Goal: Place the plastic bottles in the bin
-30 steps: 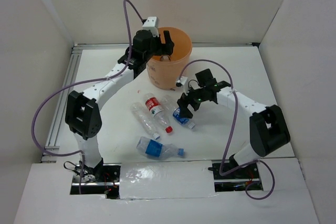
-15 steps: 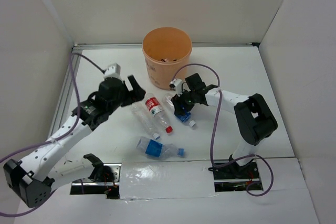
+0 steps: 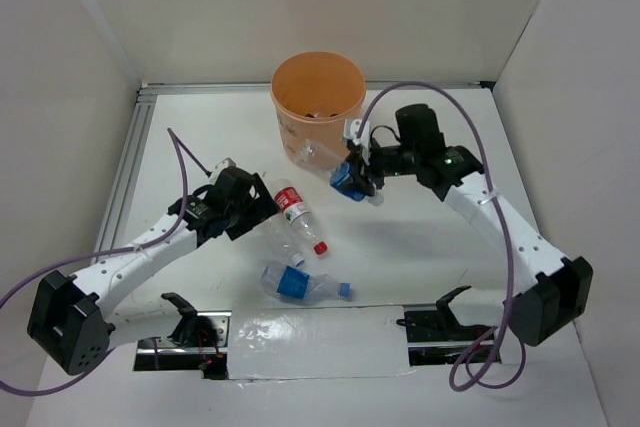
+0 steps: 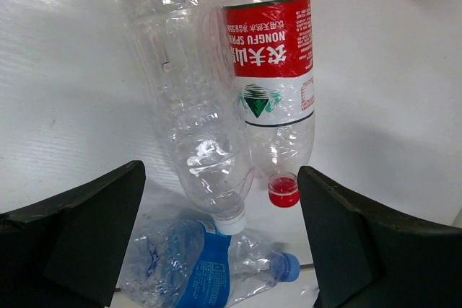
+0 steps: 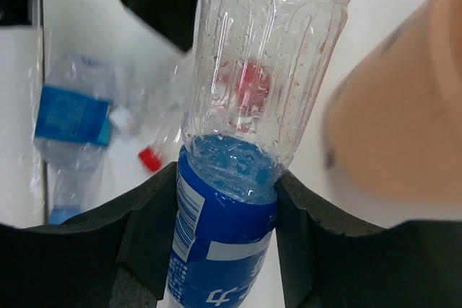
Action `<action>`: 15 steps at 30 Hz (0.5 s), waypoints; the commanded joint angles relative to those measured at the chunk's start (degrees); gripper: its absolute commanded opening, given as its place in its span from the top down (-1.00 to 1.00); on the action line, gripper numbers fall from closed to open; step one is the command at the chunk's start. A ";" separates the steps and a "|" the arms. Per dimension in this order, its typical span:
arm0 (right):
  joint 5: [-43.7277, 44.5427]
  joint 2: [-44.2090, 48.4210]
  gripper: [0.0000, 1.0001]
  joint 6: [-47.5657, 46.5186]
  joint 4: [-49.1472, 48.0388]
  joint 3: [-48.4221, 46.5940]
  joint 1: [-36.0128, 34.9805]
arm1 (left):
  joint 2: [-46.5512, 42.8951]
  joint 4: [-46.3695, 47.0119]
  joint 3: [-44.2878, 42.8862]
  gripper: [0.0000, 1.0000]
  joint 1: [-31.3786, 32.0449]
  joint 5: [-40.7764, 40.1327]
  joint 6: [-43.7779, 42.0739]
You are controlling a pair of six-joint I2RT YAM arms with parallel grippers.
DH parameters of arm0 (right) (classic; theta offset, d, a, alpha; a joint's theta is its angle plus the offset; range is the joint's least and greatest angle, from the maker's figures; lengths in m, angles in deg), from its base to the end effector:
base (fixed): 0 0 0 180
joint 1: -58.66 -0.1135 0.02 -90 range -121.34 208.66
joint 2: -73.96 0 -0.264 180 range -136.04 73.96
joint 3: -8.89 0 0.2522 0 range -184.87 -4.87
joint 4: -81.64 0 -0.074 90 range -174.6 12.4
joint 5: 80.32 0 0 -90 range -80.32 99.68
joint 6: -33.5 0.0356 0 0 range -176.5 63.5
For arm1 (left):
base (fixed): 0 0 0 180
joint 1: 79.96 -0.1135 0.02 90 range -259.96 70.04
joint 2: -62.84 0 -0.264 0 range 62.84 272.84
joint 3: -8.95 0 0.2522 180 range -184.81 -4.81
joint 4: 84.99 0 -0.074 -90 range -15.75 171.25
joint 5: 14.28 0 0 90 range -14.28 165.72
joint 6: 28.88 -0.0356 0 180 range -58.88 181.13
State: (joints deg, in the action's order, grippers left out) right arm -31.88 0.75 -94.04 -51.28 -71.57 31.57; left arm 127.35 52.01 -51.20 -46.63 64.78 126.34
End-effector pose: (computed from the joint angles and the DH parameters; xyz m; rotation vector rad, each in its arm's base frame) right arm 0.2307 0.1445 0.3336 -1.4505 1.5892 0.7103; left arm 0.1973 -0.1216 0.2525 -0.7634 2.3376 -0.5733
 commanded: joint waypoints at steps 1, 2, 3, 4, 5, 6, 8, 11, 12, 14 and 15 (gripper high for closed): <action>-5.64 1.49 0.22 -2.11 -0.70 -8.52 0.11 | 1.57 3.83 -0.45 -0.98 0.25 1.54 2.99; -4.42 0.10 0.22 1.55 -5.76 -10.10 0.11 | 2.80 3.83 -0.45 -0.98 0.25 1.54 2.99; -3.36 -0.79 0.22 2.90 -8.42 -13.43 0.11 | 3.60 3.83 -0.45 -0.98 0.25 1.54 2.99; -1.09 -1.75 0.22 3.87 -10.97 -15.20 0.11 | 4.21 3.83 -0.45 -0.98 0.25 2.06 2.47; 0.33 -2.98 0.19 4.57 -16.04 -16.78 0.11 | 4.83 3.83 -0.45 -0.98 0.25 2.06 2.47; 1.82 -6.12 0.19 5.45 -18.27 -20.37 0.11 | 5.71 3.83 -0.45 -0.98 0.25 2.06 2.47; 5.69 -10.35 0.16 5.46 -21.70 -24.95 0.11 | 6.24 4.44 -0.45 -0.98 0.25 2.06 2.47; 8.43 -19.05 0.12 5.01 -24.52 -32.95 1.60 | 7.47 4.97 0.16 -0.98 0.25 1.01 1.85; 8.43 -23.43 0.12 5.02 -25.14 -37.50 2.13 | 7.47 4.98 0.68 -0.98 0.25 1.01 1.85; 8.43 -29.76 0.06 6.42 -24.02 -44.70 3.62 | 8.09 5.50 1.47 -0.98 -0.27 0.49 1.32; 8.43 -31.71 0.01 6.43 -23.31 -47.01 3.62 | 8.09 6.11 1.48 -0.98 -0.27 0.48 1.32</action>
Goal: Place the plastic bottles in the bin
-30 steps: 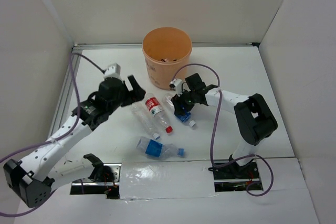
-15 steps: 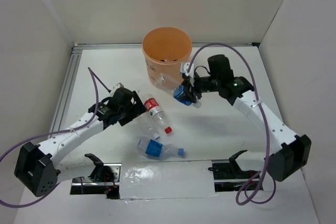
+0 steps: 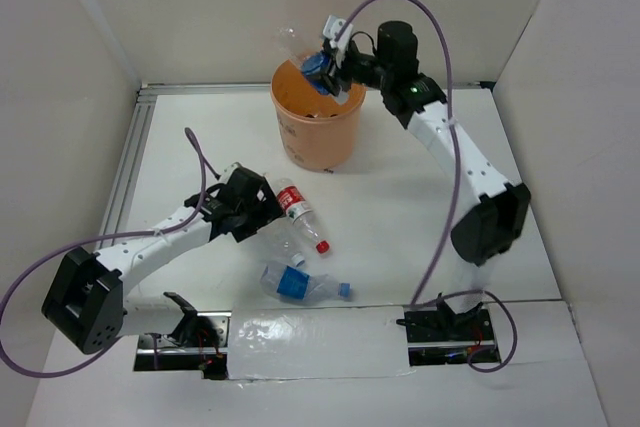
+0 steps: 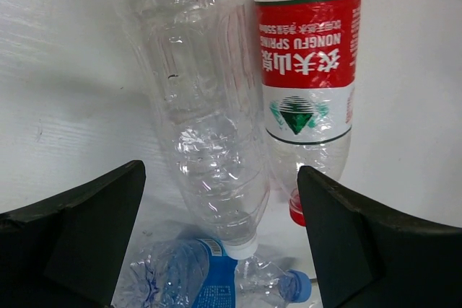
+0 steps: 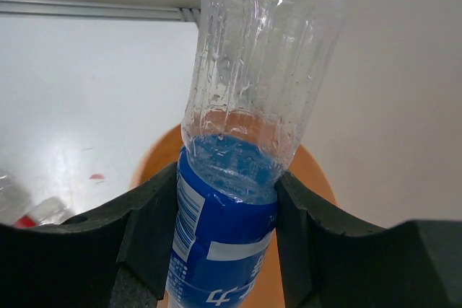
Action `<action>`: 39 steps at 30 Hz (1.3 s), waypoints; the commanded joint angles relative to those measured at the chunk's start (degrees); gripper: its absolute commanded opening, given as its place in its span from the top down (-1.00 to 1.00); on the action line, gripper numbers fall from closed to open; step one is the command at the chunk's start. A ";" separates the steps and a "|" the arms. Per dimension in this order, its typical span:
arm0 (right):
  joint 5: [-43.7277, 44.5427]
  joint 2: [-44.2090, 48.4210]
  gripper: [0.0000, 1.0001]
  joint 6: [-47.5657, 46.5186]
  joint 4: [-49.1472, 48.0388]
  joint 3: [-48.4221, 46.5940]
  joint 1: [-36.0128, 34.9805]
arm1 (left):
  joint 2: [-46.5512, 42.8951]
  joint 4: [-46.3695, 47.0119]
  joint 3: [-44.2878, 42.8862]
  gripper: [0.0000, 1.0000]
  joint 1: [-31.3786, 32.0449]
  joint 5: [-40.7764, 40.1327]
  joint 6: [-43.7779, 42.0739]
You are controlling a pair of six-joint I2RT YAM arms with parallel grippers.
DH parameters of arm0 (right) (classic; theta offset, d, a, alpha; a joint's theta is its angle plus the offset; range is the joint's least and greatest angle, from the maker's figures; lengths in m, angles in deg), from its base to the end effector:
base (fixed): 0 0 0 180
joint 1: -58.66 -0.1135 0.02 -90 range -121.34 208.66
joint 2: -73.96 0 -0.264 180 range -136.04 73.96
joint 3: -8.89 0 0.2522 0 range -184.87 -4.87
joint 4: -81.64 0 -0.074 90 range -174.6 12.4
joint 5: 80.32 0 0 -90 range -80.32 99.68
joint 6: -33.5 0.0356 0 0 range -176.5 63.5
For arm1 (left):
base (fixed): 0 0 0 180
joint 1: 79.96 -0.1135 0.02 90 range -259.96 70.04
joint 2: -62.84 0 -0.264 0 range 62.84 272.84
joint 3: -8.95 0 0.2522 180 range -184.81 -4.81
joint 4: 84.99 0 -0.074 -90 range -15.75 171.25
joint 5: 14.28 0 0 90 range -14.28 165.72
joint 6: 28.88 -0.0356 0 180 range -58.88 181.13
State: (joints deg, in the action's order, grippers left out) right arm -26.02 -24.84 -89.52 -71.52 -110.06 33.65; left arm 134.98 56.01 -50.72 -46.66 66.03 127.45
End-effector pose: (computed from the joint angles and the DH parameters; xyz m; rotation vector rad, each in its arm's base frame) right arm 0.3531 0.1877 0.4493 -1.1898 1.1898 0.4191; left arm 0.2149 -0.1340 0.2250 -0.7914 2.4052 -0.5374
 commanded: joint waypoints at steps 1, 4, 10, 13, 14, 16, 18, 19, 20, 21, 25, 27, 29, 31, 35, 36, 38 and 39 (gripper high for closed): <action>1.52 -7.96 -0.07 1.90 -2.19 -10.46 2.24 | 0.46 2.12 1.52 -0.98 -0.25 -0.77 0.21; 1.51 -13.60 -0.71 2.43 1.85 -16.53 2.86 | 2.39 3.09 1.53 -0.98 -0.25 -1.81 0.21; -3.66 -8.80 -1.00 7.96 4.32 -14.28 5.06 | 8.53 3.96 2.58 -0.93 0.36 -3.23 0.21; -8.58 -0.64 -1.00 8.93 6.25 -5.69 6.12 | 10.73 6.51 2.58 -0.86 0.36 -3.93 -0.31; -11.81 1.66 -1.00 8.24 7.12 -2.86 6.12 | 12.22 7.12 2.58 -0.78 0.36 -3.93 -0.84; -15.52 8.25 -1.00 4.47 11.77 6.19 6.65 | 12.94 7.83 1.88 -0.24 0.98 -3.93 -1.37; -19.74 12.56 -0.89 -0.10 15.90 12.69 6.65 | 12.86 7.14 1.35 0.05 1.51 -3.93 -1.37; -19.76 17.19 -0.79 -3.77 18.36 16.29 6.65 | 11.72 5.30 0.74 0.17 2.03 -5.15 -1.37; -19.76 19.68 -0.68 -5.99 19.17 23.81 6.65 | 10.14 4.33 0.04 0.40 2.90 -5.16 -1.90; -18.71 24.40 -0.42 -8.88 19.78 27.54 6.65 | 5.69 3.27 -0.49 0.43 4.22 -6.99 -2.77; -13.52 32.43 0.29 -8.39 16.29 41.88 6.65 | -5.39 -0.69 -5.84 0.59 6.95 -11.65 -7.42; -11.77 34.64 0.27 -7.24 15.75 47.60 6.65 | -7.97 1.05 -9.61 0.59 6.95 -12.98 -10.94; -10.89 34.12 0.06 -6.54 16.27 49.72 5.86 | -8.77 4.91 -12.35 0.59 6.95 -14.55 -14.36; -10.36 32.46 -0.37 -6.54 17.41 50.34 5.15 | -7.55 11.74 -17.35 0.57 6.95 -15.26 -20.16; -11.67 29.64 -0.72 -7.24 19.17 50.86 4.54 | 1.84 21.51 -27.98 0.51 3.98 -15.36 -27.82; -12.37 29.63 -0.75 -8.11 19.17 51.65 4.01 | 6.56 22.93 -32.70 0.47 3.97 -14.49 -30.09; -12.37 29.63 -0.78 -9.26 19.17 52.36 3.31 | 11.36 25.85 -37.32 0.43 3.18 -14.48 -32.14; -13.07 30.16 -0.80 -11.61 20.04 52.36 3.31 | 13.62 27.94 -39.67 0.43 2.48 -14.48 -32.83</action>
State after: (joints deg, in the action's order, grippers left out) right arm -37.61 4.49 -97.23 -53.23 -58.10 37.98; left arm 143.42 74.52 -85.54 -42.94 52.56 101.35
